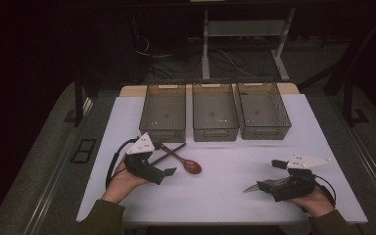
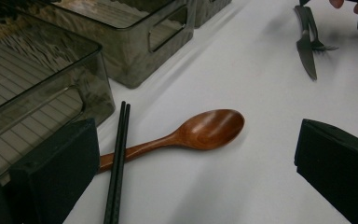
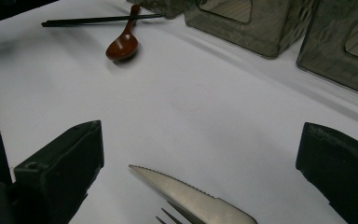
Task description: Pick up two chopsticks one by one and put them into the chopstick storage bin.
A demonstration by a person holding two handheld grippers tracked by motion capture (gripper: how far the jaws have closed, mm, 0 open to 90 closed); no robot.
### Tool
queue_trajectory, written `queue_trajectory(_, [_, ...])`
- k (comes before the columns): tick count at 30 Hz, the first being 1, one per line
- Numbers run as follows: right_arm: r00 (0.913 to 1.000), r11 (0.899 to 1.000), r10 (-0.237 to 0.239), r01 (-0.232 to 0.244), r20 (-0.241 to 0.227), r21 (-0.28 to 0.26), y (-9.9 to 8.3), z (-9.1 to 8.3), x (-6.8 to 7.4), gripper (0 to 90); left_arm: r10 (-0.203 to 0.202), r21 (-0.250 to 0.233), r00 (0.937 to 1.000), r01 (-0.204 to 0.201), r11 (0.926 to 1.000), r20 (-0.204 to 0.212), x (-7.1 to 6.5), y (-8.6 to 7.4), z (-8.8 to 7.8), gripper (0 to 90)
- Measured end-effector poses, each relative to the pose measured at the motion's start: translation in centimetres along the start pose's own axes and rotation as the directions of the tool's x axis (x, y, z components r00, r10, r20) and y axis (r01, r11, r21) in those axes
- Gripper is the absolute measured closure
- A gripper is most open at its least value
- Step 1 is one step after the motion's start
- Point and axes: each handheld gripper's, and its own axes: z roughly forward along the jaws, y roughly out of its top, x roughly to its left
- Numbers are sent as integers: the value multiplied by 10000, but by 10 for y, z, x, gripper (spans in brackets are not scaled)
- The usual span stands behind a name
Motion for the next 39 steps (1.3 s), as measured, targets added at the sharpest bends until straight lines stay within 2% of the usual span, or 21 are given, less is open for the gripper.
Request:
queue_trajectory(4, [10000, 10000, -56, 56, -6, 3, 0, 0, 1, 11, -4, 59, 9999, 5, 10000, -173, 6, -3, -2, 1])
queue_trajectory(9, [10000, 10000, -76, 76, -9, 10, 0, 1, 1, 11, -187, -9, 9993, 187, 9998, -339, 11, -6, -7, 45])
queue_trajectory(10, [10000, 10000, -96, 96, -8, -5, 0, 1, 1, 11, -201, -34, 9992, 200, 9998, -337, 12, -7, -8, 84])
queue_trajectory(11, [10000, 10000, -96, 96, -8, -5, 0, 1, 1, 11, -249, -61, 9990, 247, 9997, -366, 13, -8, -9, 84])
queue_trajectory(12, [10000, 10000, -72, 72, -19, 8, 0, 1, 0, 11, -275, -88, 9988, 272, 9996, -393, 15, -9, -10, 141])
queue_trajectory(15, [10000, 10000, -62, 62, -20, 13, 0, 1, 0, 11, -326, -96, 9986, 322, 9994, -413, 18, -12, -13, 165])
queue_trajectory(19, [10000, 10000, -73, 73, -26, 29, 0, 1, 1, 11, -387, -70, 9982, 384, 9992, -464, 23, -16, -18, 258])
queue_trajectory(25, [10000, 10000, -77, 77, -31, 26, 0, 1, 1, 11, -508, -160, 9971, 500, 9986, -575, 30, -22, -26, 333])
queue_trajectory(34, [10000, 10000, -85, 85, -11, 21, 0, 1, 1, 11, -579, 95, 9953, 588, 9982, -780, 35, -29, -31, 427])
queue_trajectory(39, [10000, 10000, -62, 62, 1, 61, 0, 1, 1, 11, -618, 259, 9943, 643, 9976, -870, 38, -33, -32, 510])
